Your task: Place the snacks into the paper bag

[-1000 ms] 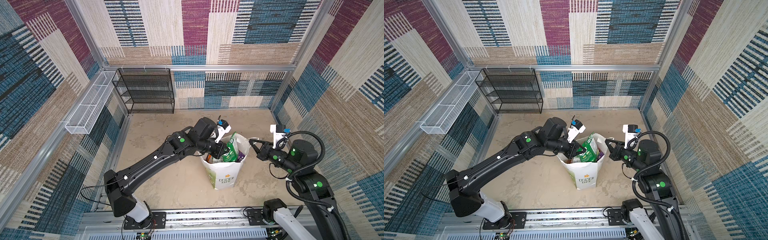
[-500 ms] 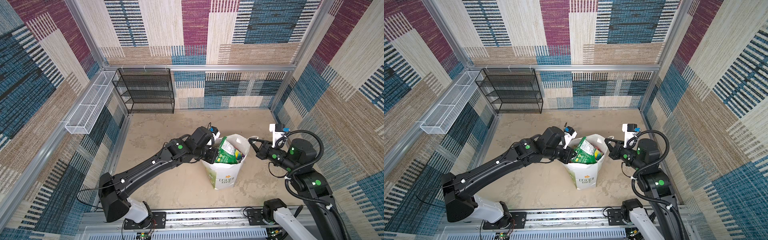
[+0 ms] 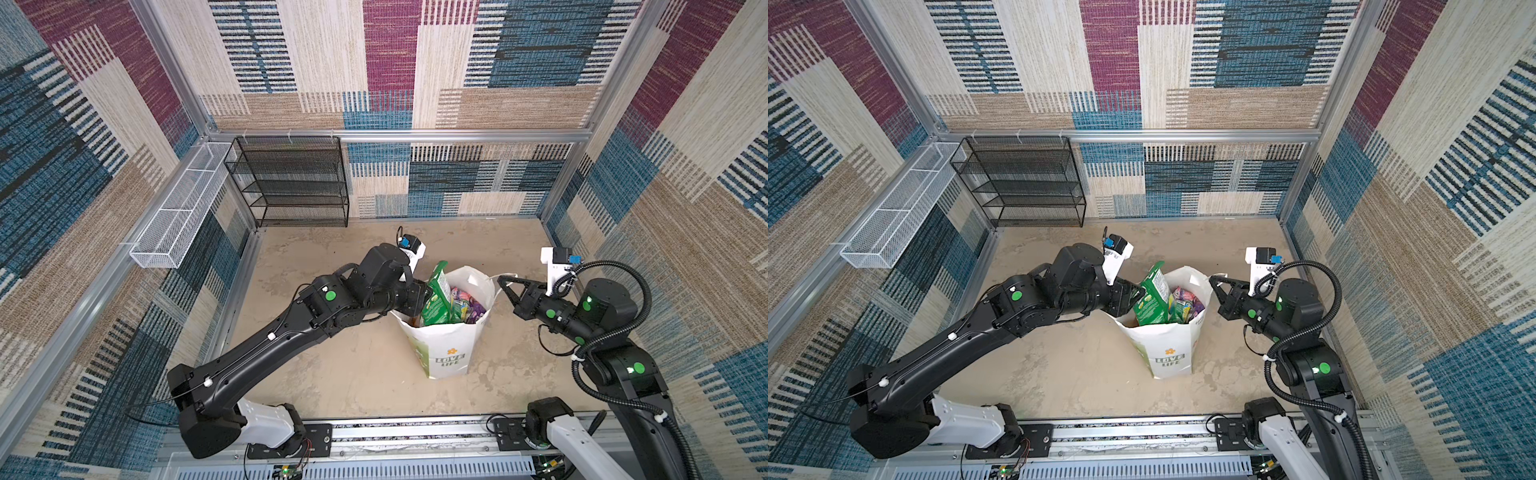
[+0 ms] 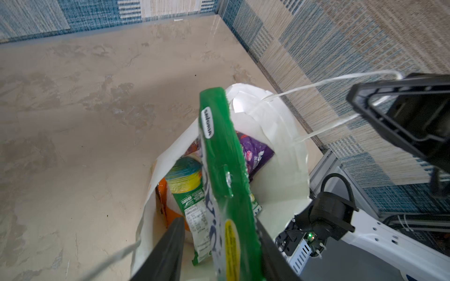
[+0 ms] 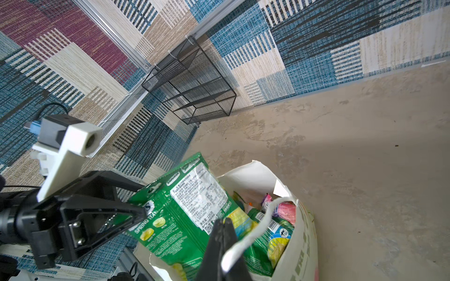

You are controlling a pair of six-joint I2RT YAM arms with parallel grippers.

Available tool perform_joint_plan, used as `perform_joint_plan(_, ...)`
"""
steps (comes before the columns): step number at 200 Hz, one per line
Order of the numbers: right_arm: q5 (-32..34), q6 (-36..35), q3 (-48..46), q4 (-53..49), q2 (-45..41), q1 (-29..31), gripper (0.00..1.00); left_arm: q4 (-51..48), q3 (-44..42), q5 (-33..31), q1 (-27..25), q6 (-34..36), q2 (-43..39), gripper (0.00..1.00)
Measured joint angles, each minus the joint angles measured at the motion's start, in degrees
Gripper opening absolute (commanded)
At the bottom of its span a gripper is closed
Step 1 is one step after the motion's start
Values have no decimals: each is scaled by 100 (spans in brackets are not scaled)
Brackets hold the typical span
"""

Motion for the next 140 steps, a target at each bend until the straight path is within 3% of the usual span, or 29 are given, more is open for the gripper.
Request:
perform_joint_plan(51,-2,2,2,-4,15,0,5,-138,120,142,-129,68,367,39)
perform_joint_plan(92,-4,2,11,-15,17,0,5,-503,575,120,-365,232,538,55)
perform_joint_plan(123,-2,4,11,-15,15,0,5,-874,953,-328,-501,439,378,75)
perform_joint_plan(140,-2,4,11,-15,0,0,5,-1128,964,-695,-501,481,291,81)
